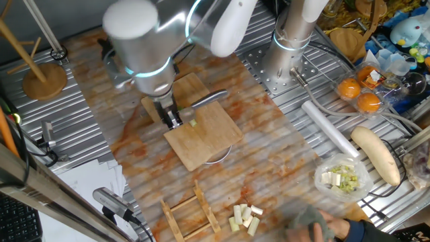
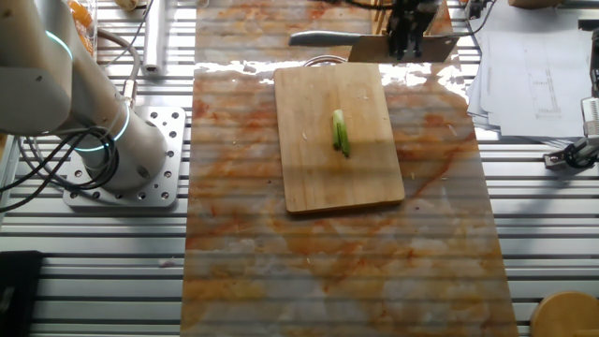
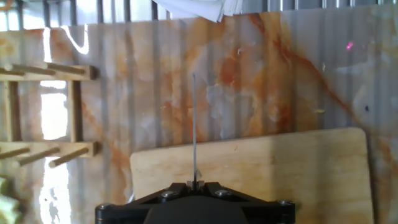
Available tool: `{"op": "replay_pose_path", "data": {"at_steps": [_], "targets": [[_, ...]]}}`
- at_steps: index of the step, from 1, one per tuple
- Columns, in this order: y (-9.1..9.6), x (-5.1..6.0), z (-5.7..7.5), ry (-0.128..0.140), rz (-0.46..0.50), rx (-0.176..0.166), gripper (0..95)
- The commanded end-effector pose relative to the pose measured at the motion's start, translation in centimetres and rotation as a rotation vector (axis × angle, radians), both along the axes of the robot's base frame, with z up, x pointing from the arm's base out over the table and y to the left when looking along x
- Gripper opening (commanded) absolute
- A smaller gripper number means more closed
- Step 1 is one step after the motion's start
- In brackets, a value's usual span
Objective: Chop the scallions
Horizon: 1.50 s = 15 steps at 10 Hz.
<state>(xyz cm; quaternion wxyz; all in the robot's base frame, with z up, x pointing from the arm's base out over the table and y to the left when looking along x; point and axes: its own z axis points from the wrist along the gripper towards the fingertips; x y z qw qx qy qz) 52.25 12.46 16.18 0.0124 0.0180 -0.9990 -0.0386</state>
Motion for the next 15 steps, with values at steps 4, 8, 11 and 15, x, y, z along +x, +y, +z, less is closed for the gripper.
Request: {"op": "replay_pose_path", "data": {"at_steps": [4, 8, 11, 15], "targets": [[-4.2, -2.5, -3.3, 0.028, 0.04, -0.028, 0.0], [-4.8, -3.9, -6.1, 0.032, 0.04, -0.036, 0.0], [-5.1, -5.7, -7.3, 0.03, 0.031, -0.037, 0.0], [-4.5, -7.0, -8.6, 0.022, 0.033, -0.042, 0.0]]}}
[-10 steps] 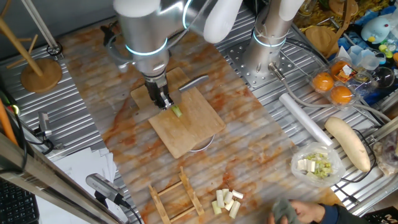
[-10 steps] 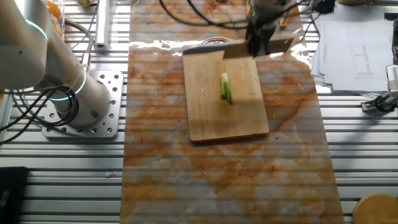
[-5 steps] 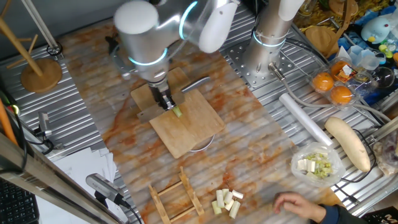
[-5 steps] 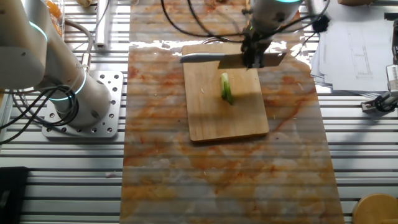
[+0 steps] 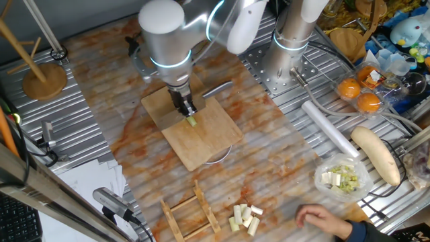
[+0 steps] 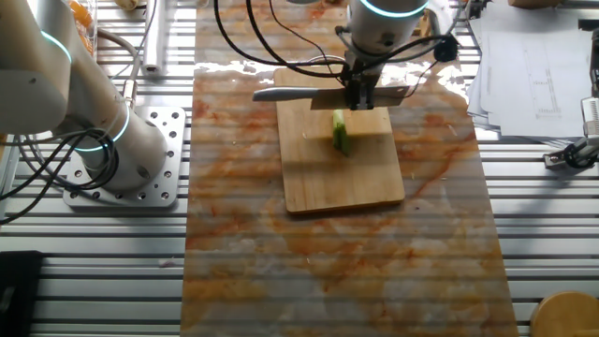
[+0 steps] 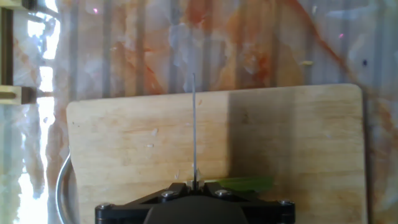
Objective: Chop the scallions
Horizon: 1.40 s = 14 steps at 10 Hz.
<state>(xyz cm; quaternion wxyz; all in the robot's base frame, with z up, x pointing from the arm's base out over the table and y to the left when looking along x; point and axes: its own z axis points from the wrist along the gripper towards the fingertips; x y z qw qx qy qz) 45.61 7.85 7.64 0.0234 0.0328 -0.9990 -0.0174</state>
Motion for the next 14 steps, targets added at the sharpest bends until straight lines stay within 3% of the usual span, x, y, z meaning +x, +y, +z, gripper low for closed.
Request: {"op": "replay_pose_path", "data": {"at_steps": [1, 9, 14], "targets": [[0.1, -0.4, -0.2, 0.001, 0.006, -0.008, 0.0], [0.8, -1.4, -1.9, -0.002, 0.017, -0.019, 0.0], [1.0, -1.3, -3.0, -0.02, 0.023, -0.033, 0.0]]}}
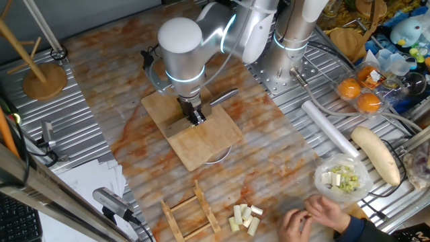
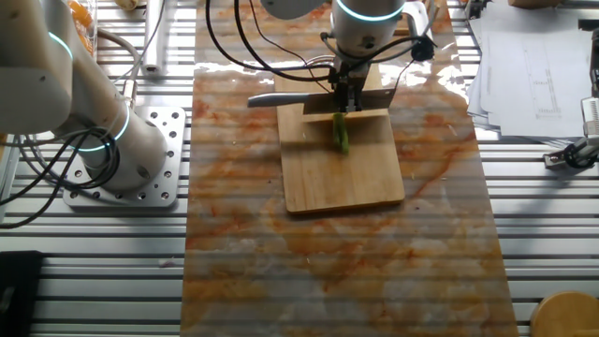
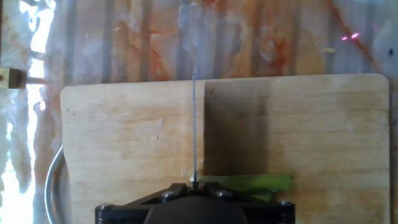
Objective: Chop the scallions
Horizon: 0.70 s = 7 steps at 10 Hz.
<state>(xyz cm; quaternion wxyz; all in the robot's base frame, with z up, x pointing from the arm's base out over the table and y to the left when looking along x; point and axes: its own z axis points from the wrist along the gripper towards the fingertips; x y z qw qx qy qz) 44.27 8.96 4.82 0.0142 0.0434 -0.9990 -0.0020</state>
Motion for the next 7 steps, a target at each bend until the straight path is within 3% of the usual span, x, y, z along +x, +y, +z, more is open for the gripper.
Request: {"op": "replay_pose_path", "data": {"at_steps": [1, 7], "targets": [[-0.27, 0.32, -0.19, 0.001, 0.004, -0.002, 0.0], [-0.45, 0.64, -0.09, 0.008, 0.002, 0.007, 0.0]]}}
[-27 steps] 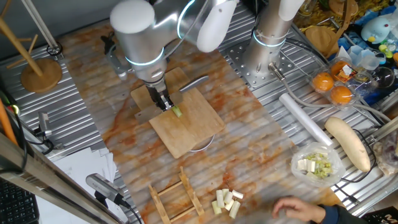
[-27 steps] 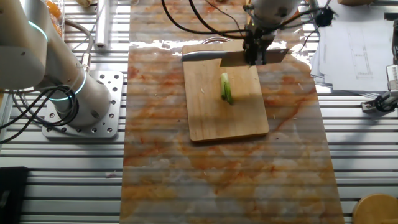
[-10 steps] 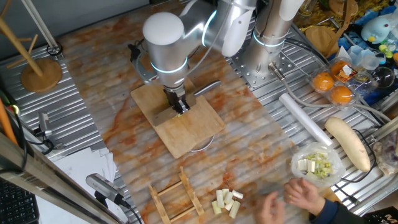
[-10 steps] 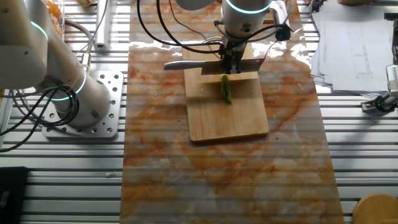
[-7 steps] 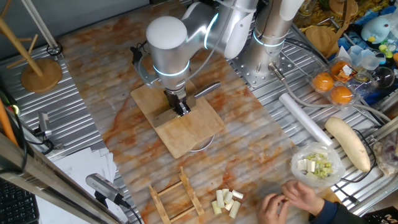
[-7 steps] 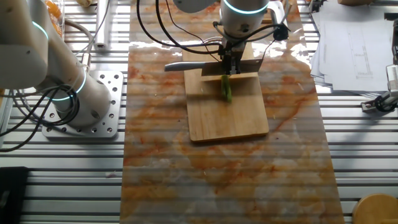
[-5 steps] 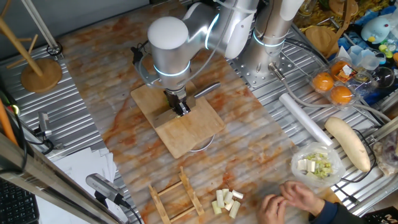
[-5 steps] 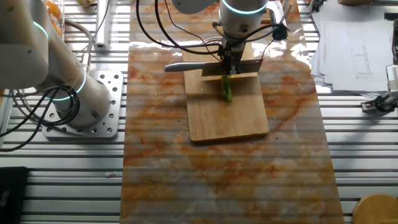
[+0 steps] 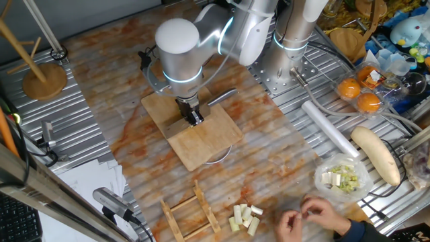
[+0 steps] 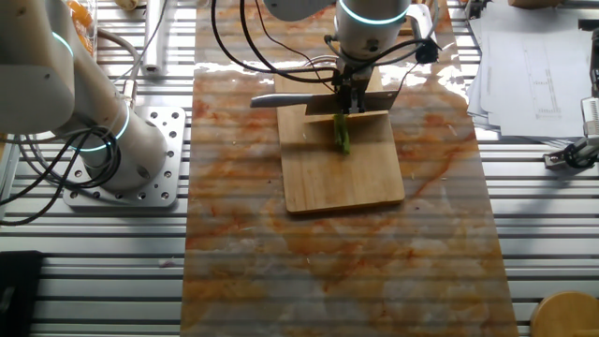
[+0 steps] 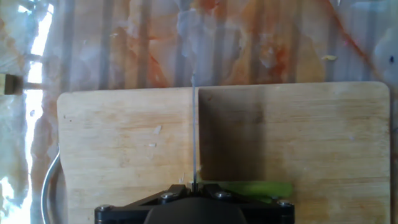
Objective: Chop the scallions
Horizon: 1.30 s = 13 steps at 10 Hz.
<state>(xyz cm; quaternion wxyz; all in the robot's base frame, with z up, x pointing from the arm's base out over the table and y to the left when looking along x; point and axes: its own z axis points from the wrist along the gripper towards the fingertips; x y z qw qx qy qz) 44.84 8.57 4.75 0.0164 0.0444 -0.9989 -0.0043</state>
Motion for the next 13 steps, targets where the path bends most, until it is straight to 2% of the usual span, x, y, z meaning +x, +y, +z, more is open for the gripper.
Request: {"op": "replay_pose_path", "data": {"at_steps": [1, 4, 8, 13], "targets": [[-0.1, 0.1, 0.0, -0.002, 0.0, 0.006, 0.0], [-0.2, 0.0, 0.2, -0.013, -0.01, 0.0, 0.0], [-1.0, -0.5, 1.3, -0.025, -0.025, 0.005, 0.0], [-1.1, -0.6, 1.3, -0.021, -0.035, 0.013, 0.0]]}}
